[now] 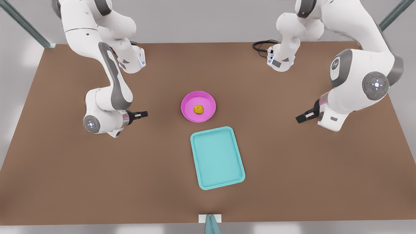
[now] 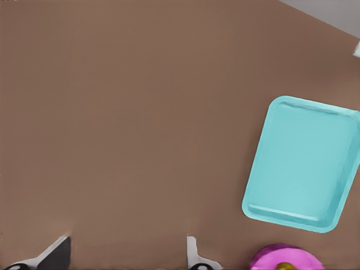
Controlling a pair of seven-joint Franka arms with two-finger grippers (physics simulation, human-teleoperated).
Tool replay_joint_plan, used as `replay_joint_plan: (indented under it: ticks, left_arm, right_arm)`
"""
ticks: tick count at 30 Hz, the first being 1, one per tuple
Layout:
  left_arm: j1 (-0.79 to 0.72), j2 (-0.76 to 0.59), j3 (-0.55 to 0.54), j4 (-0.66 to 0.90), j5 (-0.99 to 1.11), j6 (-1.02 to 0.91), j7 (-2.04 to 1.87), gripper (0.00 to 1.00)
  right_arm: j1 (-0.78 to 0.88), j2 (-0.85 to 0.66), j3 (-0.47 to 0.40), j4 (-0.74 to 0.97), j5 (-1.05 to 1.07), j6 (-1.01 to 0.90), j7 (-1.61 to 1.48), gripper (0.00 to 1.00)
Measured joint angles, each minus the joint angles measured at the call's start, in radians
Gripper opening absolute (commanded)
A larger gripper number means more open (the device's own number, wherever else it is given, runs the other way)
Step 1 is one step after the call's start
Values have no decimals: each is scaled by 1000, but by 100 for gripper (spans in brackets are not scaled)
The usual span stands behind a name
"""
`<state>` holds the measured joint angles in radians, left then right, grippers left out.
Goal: Place the orange on the plate with the left arm and the plate on the tray with the right arm
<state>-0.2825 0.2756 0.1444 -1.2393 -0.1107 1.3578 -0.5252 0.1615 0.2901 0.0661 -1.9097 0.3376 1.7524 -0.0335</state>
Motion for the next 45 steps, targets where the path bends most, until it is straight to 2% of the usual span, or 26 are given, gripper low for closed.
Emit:
replay_joint_plan:
  ticks: [1,3,7,11,15,30,32,33,35,39,41,42,45]
  left_arm:
    - [44,-11,-59,-3,28,-11,20,100]
    - [77,-24,-99,-5,67,-30,57,100]
    - [90,-33,-106,7,103,-65,120,100]
    - [91,-35,-100,10,114,-93,172,100]
    - [91,-34,-99,12,117,-106,215,100]
    - [91,-33,-100,15,118,-120,313,100]
    - [91,-34,-100,17,118,-121,321,100]
    - [91,-33,-100,18,118,-121,324,100]
    - [91,-31,-100,18,117,-121,330,100]
    - [91,-30,-101,18,117,-121,339,100]
    - [91,-29,-101,21,117,-122,343,100]
    - [91,-28,-101,25,117,-122,345,100]
    - [93,-24,-97,30,118,-122,351,100]
  right_arm:
    - [23,29,10,-14,26,56,0,100]
    - [78,88,18,-23,74,157,0,100]
    - [144,170,52,-30,139,318,-2,100]
    - [169,172,71,-77,162,405,-17,100]
    - [187,166,169,-127,169,506,-45,100]
    - [194,237,199,-135,173,621,-165,100]
    - [194,242,201,-136,173,622,-175,93]
    - [194,247,203,-136,173,623,-180,85]
    - [194,257,206,-134,173,624,-189,75]
    - [194,270,216,-131,173,625,-205,69]
    - [194,272,221,-129,174,626,-212,56]
    - [194,272,222,-127,174,625,-216,46]
    - [193,272,226,-124,174,625,-225,35]
